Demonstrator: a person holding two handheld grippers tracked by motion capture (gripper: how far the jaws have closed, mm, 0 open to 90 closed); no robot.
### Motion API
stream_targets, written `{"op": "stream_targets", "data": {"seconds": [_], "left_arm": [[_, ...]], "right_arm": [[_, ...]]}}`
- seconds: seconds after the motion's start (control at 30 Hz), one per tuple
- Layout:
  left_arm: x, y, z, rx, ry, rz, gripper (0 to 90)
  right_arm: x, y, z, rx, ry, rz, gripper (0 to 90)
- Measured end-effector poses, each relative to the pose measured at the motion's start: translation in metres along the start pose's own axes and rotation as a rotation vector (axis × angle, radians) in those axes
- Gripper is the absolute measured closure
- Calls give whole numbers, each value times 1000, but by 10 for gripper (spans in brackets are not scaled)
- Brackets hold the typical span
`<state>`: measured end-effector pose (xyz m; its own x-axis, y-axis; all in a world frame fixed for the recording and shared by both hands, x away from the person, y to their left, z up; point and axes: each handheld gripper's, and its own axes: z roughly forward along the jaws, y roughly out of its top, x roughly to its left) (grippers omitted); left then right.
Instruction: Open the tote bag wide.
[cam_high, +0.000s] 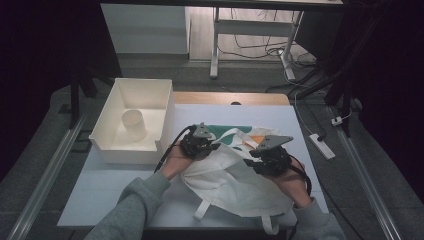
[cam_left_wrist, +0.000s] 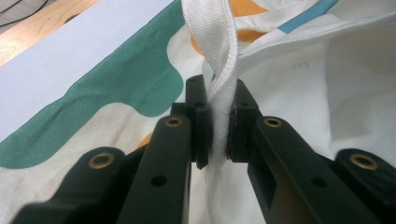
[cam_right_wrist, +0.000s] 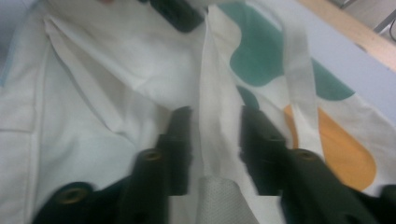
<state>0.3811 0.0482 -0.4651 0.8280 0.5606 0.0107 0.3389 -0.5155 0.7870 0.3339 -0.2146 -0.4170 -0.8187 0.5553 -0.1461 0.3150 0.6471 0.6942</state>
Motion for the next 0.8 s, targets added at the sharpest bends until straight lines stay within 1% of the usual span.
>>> {"op": "stream_targets", "data": {"seconds": [0.07, 0.1, 0.13, 0.17, 0.23, 0.27, 0.3, 0.33, 0.37, 0.4, 0.43, 0.5, 0.57, 0.6, 0.63, 0.67, 0.7, 0.77, 0.8], "left_arm": [[0, 0, 0, 0, 0, -1, 812], [0, 0, 0, 0, 0, -1, 812], [-1, 0, 0, 0, -2, 0, 812], [-1, 0, 0, -2, -4, 1, 811], [-3, 1, -1, -10, -5, 8, 812], [-4, 2, -2, -14, -3, 15, 812], [-5, 3, -3, -22, -2, 18, 811], [-7, 4, -4, -30, 0, 22, 811], [-9, 5, -5, -36, 0, 29, 811], [-10, 6, -5, -42, 2, 36, 811], [-12, 8, -6, -47, 3, 43, 810], [-14, 11, -7, -50, 11, 61, 810], [-14, 13, -6, -50, 22, 71, 810], [-14, 15, -4, -48, 22, 74, 810], [-13, 15, -2, -47, 25, 77, 810], [-12, 16, 0, -45, 28, 74, 810], [-11, 16, 2, -41, 31, 71, 810], [-7, 16, 8, -33, 32, 60, 810], [-5, 16, 11, -28, 31, 53, 810]], "right_arm": [[-1, -2, 4, 19, 2, 2, 775], [-3, -3, 5, 14, 21, 10, 797], [-3, -3, 5, 15, 22, 16, 821], [-5, -4, 3, 7, -12, 17, 837], [-8, -4, -1, -15, -40, 21, 845], [-8, -4, -1, -15, -40, 21, 845], [-11, -4, -4, -33, -78, 16, 850], [-11, -4, -4, -33, -78, 16, 850], [-12, -4, -5, -39, -100, 11, 851], [-17, -4, -6, -51, -143, 6, 852], [-21, -4, -5, -58, -159, 7, 852], [-28, -4, -3, -74, -181, 13, 853], [-34, -2, 0, -86, -210, 4, 853], [-36, -1, 3, -80, -227, -10, 852], [-36, -1, 3, -80, -227, -10, 852], [-41, 2, 9, -72, -255, -26, 852], [-41, 2, 9, -72, -255, -26, 852], [-48, 2, 17, -65, -257, -18, 852], [-52, 1, 21, -63, -249, -5, 852]]}}
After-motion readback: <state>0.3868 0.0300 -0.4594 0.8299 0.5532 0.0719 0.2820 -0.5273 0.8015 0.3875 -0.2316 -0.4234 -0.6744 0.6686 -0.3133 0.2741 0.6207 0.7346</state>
